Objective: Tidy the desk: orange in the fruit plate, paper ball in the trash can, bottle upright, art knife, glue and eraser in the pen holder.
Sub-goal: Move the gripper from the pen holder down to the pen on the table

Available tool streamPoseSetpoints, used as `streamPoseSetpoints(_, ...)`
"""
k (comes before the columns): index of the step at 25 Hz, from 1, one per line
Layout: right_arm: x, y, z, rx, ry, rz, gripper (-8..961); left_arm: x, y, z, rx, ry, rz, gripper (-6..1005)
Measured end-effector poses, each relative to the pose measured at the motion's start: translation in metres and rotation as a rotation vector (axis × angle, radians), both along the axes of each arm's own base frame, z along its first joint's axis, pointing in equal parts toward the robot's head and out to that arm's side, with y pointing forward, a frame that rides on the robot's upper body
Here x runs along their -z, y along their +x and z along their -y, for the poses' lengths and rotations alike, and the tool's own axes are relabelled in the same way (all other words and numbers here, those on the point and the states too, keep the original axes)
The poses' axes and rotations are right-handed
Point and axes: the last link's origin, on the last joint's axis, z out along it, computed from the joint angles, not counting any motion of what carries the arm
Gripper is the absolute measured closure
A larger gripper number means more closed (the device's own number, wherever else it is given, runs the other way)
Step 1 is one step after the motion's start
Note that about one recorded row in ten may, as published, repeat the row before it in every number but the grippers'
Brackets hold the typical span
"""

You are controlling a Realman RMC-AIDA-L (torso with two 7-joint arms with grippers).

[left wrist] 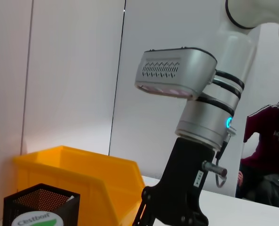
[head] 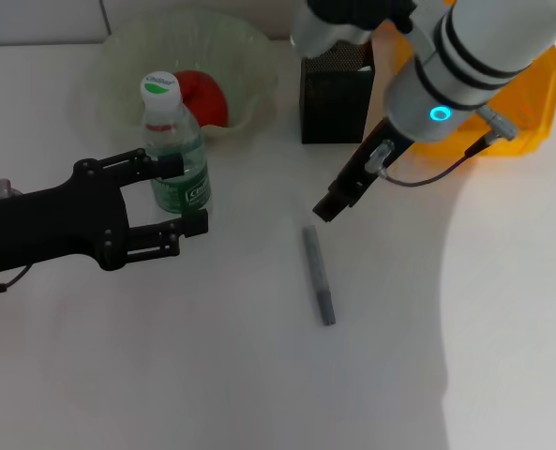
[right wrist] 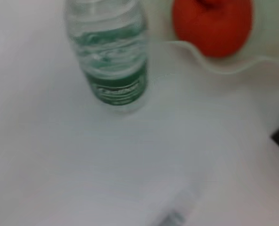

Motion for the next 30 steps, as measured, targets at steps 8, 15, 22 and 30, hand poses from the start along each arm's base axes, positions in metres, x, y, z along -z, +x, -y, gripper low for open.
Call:
streamPoseSetpoints(8,0.032,0.01,0.004,-0.006,0.005,-0.002,317,0.0,0.0,0.0,0.0,0.0,-0.003,216)
streamPoseSetpoints(15,0.042,0.015,0.002,-0.017,0.04,-0.007,333,0.0,0.0,-0.001,0.002,0.0,-0.004,216)
streamPoseSetpoints(22,0.051,0.019,0.003,-0.009,0.051,-0.013,371,0.001,0.0,-0.001,-0.002,0.0,-0.003,216)
streamPoseSetpoints(30,0.057,0.021,0.005,-0.009,0.049,-0.03,415,0.0,0.0,-0.001,-0.003,0.003,-0.003,216)
